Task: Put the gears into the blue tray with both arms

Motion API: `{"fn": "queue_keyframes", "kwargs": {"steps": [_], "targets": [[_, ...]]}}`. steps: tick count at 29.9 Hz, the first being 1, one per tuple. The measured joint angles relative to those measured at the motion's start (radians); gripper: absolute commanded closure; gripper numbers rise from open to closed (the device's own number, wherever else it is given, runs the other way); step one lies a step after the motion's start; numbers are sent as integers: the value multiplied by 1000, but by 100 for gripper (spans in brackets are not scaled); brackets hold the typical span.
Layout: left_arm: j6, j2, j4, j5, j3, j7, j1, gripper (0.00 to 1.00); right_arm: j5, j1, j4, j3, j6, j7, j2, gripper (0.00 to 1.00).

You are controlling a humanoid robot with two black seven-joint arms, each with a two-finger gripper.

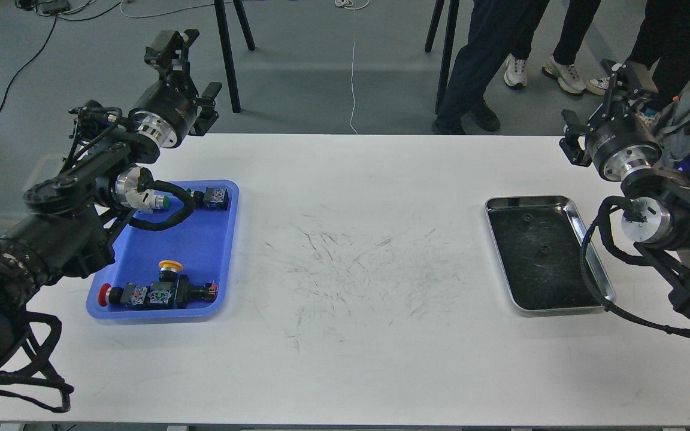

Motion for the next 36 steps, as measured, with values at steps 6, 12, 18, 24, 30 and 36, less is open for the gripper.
{"fn": "queue_keyframes", "kwargs": {"steps": [6,12,18,24,30,36], "targets": [[29,10,-28,12,3,7,0,0,0,-1,3,0,0,0,0,1],[-7,37,-53,7,-7,7,-6,0,0,-1,6,0,0,0,-7,1],[-72,41,-47,3,-4,8,-12,0,0,-6,8,0,3,-3,-11,1],[-100,42,-45,4,-1,4,1,0,2,-10,7,0,5,-3,-11,1],[-102,40,-49,8,-1,5,11,0,2,-14,8,0,7,-2,-9,1],[-98,33,-49,7,0,11,12,0,2,-16,5,0,8,0,-7,1]]}}
